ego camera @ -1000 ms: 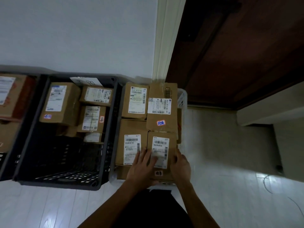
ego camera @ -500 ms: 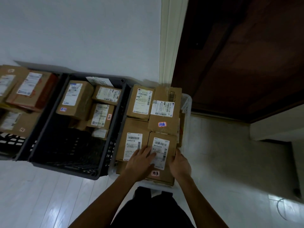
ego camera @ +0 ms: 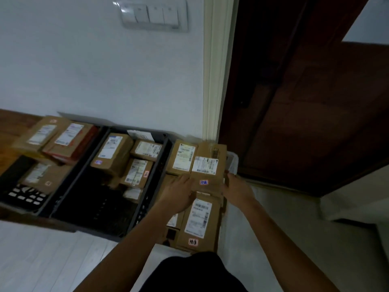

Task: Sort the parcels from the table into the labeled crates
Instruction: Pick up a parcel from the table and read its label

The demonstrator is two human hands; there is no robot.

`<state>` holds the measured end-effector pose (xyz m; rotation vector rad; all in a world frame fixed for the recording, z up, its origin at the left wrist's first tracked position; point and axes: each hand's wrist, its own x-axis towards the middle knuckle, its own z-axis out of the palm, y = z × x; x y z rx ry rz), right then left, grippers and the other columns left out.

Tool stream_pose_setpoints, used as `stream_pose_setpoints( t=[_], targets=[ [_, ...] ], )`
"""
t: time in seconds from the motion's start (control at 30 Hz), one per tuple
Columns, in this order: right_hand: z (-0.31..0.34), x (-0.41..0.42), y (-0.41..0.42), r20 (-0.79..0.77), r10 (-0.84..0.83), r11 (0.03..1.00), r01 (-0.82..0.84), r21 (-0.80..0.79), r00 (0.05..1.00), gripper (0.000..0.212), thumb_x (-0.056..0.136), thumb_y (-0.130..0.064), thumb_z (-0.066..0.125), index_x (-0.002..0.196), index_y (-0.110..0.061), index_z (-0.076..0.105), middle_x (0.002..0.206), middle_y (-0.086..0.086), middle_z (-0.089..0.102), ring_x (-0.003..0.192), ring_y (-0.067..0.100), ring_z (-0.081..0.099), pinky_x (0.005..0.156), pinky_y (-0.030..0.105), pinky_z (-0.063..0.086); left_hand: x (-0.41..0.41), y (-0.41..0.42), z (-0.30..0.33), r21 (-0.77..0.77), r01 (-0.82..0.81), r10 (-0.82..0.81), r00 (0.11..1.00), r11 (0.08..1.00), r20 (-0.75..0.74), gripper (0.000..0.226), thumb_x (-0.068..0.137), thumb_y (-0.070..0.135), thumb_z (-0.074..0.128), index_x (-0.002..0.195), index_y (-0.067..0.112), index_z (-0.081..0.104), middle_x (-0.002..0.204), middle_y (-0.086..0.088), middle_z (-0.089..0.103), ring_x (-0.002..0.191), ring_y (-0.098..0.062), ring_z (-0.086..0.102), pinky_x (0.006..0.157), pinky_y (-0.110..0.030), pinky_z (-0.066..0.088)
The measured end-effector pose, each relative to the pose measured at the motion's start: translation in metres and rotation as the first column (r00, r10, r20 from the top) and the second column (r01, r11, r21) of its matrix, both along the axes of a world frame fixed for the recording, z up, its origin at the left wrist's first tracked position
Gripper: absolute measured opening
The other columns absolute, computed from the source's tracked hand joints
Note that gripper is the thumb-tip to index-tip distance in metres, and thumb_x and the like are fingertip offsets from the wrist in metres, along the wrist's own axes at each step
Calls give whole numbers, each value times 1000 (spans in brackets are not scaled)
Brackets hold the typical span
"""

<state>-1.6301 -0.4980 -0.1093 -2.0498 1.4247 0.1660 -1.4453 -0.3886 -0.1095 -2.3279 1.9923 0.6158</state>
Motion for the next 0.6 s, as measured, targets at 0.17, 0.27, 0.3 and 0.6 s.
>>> stream_pose_setpoints(
  t=[0.17, 0.27, 0.3, 0.6],
  targets=[
    [71, 16, -31, 79, 104, 990, -96, -99, 991, 28, 104, -32, 50, 126, -16, 57, 125, 7, 60, 102, 17, 56, 85, 30, 47, 13, -35, 69, -118, -23, 35, 994, 993, 99, 57, 103, 39, 44, 154, 16, 30, 163, -7, 26, 149, -26, 25, 120, -42, 24],
    [115, 26, -46, 61, 165, 971, -151, -184, 984, 49, 105, -34, 49, 148, -11, 42, 139, 12, 51, 121, 25, 54, 95, 33, 47, 18, -54, 117, -198, -38, 62, 991, 979, 118, 58, 103, 39, 46, 154, 15, 31, 163, -8, 26, 149, -25, 25, 121, -44, 23],
    [128, 30, -49, 61, 177, 963, -160, -219, 982, 53, 105, -36, 49, 150, -11, 38, 142, 12, 50, 124, 26, 53, 99, 36, 48, 20, -59, 132, -219, -46, 74, 990, 975, 123, 58, 103, 39, 45, 154, 15, 30, 164, -8, 25, 150, -25, 24, 121, -44, 23],
    [250, 53, -69, 55, 312, 855, -254, -453, 949, 64, 105, -43, 43, 156, -8, 28, 156, 15, 38, 140, 31, 40, 110, 43, 42, 32, -75, 259, -391, -83, 182, 958, 917, 222, 61, 104, 41, 43, 156, 14, 25, 165, -6, 22, 152, -22, 21, 123, -42, 20]
  ],
)
